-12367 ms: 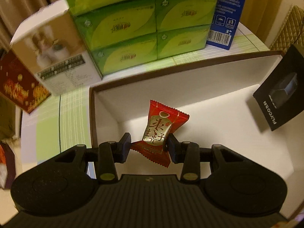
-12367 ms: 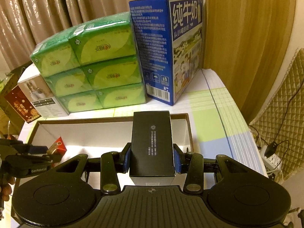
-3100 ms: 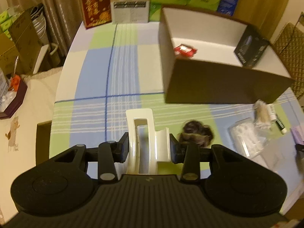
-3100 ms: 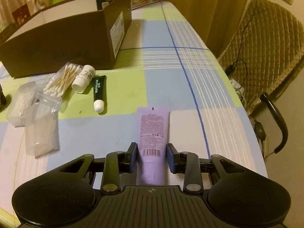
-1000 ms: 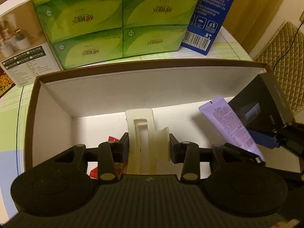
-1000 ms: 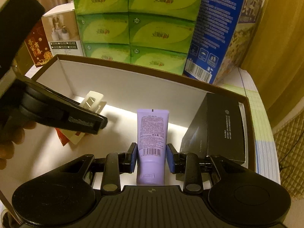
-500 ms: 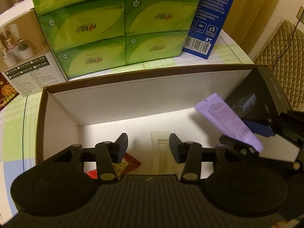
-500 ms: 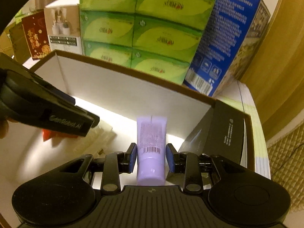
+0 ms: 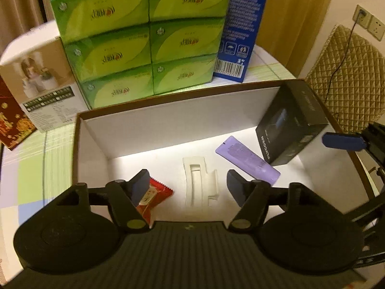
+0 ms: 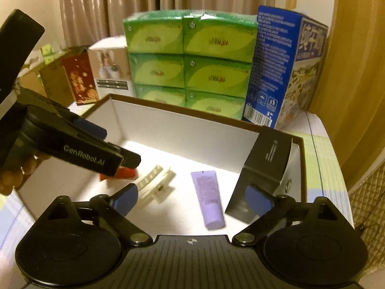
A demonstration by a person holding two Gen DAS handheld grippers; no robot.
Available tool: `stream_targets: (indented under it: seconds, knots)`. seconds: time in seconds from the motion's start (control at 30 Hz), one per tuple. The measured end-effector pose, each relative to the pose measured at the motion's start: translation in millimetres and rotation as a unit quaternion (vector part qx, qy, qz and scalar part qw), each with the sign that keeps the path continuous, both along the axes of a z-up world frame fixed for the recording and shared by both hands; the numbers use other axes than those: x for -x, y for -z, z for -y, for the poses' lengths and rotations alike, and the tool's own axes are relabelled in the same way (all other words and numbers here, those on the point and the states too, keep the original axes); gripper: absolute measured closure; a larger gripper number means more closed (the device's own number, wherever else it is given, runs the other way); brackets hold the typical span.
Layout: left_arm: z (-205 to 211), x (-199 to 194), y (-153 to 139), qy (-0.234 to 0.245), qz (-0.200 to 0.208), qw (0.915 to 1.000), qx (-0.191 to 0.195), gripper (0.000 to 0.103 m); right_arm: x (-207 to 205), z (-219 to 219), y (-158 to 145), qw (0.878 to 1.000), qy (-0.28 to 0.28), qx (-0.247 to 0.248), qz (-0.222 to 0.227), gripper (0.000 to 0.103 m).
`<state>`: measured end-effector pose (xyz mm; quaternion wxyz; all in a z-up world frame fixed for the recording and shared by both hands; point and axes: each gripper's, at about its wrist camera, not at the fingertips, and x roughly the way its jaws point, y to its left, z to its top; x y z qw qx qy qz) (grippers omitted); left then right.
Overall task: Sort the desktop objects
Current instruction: 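Open the right tool to drop the purple tube while the left tool releases the clip, then pull both open tools back from the brown box toward the remaining items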
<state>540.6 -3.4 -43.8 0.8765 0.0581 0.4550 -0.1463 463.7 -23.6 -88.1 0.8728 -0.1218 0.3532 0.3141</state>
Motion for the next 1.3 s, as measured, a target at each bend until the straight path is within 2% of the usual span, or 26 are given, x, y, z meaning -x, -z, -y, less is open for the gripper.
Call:
stream_targets:
  seconds: [0.13, 0.23, 0.4, 0.63, 0.73, 0.9, 1.3]
  knots:
    - [-2, 21, -14, -0.005, 0.018, 0.9998, -0.007, 0.031, 18, 12, -9, 1.000, 0.013, -0.014, -0.003, 0.002]
    - [-3, 39, -24, -0.015, 0.024, 0.9996, -0.009, 0.021, 28, 24, -17, 0.999, 0.035, -0.033, -0.013, 0.002]
    - [-4, 63, -39, -0.026, 0.028, 0.9991, -0.015, 0.021, 38, 37, -28, 0.997, 0.057, -0.041, -0.028, 0.002]
    - [-7, 103, -60, -0.045, 0.049, 0.9976, -0.021, 0.020, 64, 53, -45, 0.995, 0.074, -0.056, -0.024, 0.002]
    - [-10, 122, -66, -0.051, 0.050, 0.9974, -0.012, 0.020, 78, 60, -51, 0.994, 0.079, -0.065, -0.021, 0.002]
    - [-14, 154, -73, -0.064, 0.053, 0.9965, -0.002, 0.020, 103, 72, -59, 0.993, 0.083, -0.079, -0.020, 0.002]
    - [-17, 214, -85, -0.058, 0.065, 0.9962, -0.002, 0.019, 151, 89, -71, 0.993, 0.082, -0.087, -0.015, 0.002]
